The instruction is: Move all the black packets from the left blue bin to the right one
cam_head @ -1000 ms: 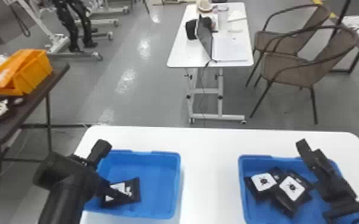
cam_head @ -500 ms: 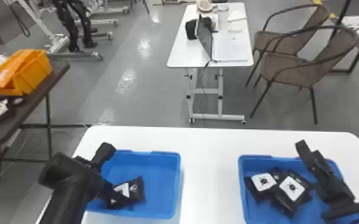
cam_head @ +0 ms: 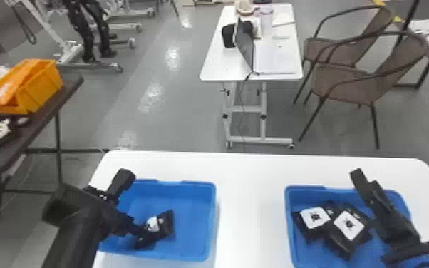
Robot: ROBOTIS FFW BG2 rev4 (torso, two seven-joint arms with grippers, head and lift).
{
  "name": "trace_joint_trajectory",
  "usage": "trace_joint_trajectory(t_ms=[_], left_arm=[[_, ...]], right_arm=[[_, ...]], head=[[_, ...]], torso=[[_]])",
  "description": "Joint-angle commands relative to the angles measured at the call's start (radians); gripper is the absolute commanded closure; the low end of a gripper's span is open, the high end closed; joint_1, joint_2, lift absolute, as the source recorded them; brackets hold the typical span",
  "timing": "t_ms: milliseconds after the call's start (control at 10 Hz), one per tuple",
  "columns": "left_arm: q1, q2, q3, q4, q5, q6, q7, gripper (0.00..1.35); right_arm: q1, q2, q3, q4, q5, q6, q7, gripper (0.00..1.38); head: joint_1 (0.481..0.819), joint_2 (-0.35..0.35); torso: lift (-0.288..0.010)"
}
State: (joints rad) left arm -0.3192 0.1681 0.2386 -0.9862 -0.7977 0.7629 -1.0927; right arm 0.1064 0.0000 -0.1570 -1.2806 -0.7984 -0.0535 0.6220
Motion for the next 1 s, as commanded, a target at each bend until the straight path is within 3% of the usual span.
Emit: trace_joint_trajectory(t_ms=[0,300,400,600,800,900], left_arm=[[0.002,0.005,-0.012,-0.012,-0.008,-0.022,-0.015,1.06],[0.074,-0.015,0.013,-0.189,0.032,-0.04,-0.029,1.11],[0.092,-0.033,0.03,-0.25,0.035,-0.054,-0.027,1.23],[0.114,-0.042,0.031,-0.308,0.077,-0.088,-0.032,1.21],[0.169,-0.067,0.021,-0.474,0.198,-0.117,-0.03,1.21],[0.18,-0.075,-0.007,-0.528,0.305,-0.142,-0.019,1.21]], right_arm=[[-0.002,0.001,0.002,0.003,-0.002,0.004,0.004,0.2],[-0.013,0.001,0.013,0.017,-0.002,0.014,0.016,0.2],[-0.011,0.001,0.013,0.02,-0.005,0.015,0.018,0.2],[-0.014,0.001,0.019,0.023,-0.008,0.017,0.019,0.2],[-0.016,0.001,0.03,0.026,-0.007,0.018,0.019,0.2],[-0.013,0.001,0.034,0.021,-0.007,0.02,0.019,0.2]], head=[[0.695,0.147],[0.695,0.149],[0.695,0.147],[0.695,0.138],[0.695,0.125],[0.695,0.109]], torso=[[0.0],[0.0],[0.0],[0.0],[0.0],[0.0]])
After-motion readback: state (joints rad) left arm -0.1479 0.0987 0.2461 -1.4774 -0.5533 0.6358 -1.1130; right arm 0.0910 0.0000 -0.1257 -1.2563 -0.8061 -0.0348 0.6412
